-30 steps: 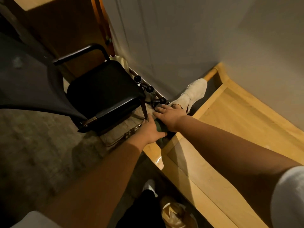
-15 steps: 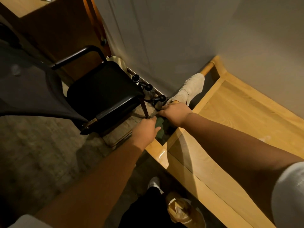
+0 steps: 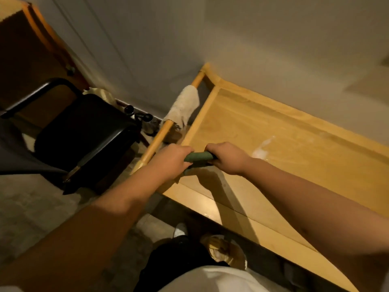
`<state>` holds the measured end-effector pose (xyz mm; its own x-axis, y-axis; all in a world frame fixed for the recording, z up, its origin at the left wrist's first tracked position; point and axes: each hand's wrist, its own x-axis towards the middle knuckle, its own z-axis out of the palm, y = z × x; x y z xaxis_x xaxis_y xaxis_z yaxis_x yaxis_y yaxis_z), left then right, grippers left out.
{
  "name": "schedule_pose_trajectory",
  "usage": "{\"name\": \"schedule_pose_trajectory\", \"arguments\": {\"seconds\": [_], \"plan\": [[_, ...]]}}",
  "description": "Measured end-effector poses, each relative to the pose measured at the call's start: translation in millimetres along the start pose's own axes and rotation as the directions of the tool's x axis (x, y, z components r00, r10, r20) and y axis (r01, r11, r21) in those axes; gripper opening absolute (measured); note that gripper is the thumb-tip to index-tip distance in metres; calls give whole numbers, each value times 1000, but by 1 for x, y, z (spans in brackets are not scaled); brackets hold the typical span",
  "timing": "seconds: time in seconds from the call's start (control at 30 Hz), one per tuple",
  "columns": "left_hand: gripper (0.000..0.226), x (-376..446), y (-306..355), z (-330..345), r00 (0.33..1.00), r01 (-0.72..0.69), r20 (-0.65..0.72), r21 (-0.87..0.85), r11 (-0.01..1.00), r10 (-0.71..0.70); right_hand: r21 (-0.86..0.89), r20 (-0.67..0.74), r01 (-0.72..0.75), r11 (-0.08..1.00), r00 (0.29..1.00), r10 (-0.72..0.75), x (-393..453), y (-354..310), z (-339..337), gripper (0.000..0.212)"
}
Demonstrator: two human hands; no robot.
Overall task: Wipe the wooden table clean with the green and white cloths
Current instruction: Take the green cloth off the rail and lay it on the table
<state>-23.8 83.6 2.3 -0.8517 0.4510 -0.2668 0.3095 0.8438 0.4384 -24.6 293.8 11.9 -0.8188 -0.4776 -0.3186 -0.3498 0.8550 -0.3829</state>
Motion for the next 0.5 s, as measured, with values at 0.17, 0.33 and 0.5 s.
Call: {"name": "schedule_pose_trajectory", "arguments": {"seconds": [0.17, 0.33, 0.5], "plan": [[29, 12, 84, 33, 979, -172, 113, 22, 985, 169, 98, -74, -164, 982, 982, 171, -101, 48, 14, 15], [30, 20, 168, 76, 918, -340, 228, 25, 940, 326, 148, -100, -326, 934, 934, 342, -196, 91, 36, 17], [30, 23, 240, 129, 852, -466, 337, 145, 873, 399, 200, -72, -458, 866, 874, 480, -278, 127, 69, 19]]}}
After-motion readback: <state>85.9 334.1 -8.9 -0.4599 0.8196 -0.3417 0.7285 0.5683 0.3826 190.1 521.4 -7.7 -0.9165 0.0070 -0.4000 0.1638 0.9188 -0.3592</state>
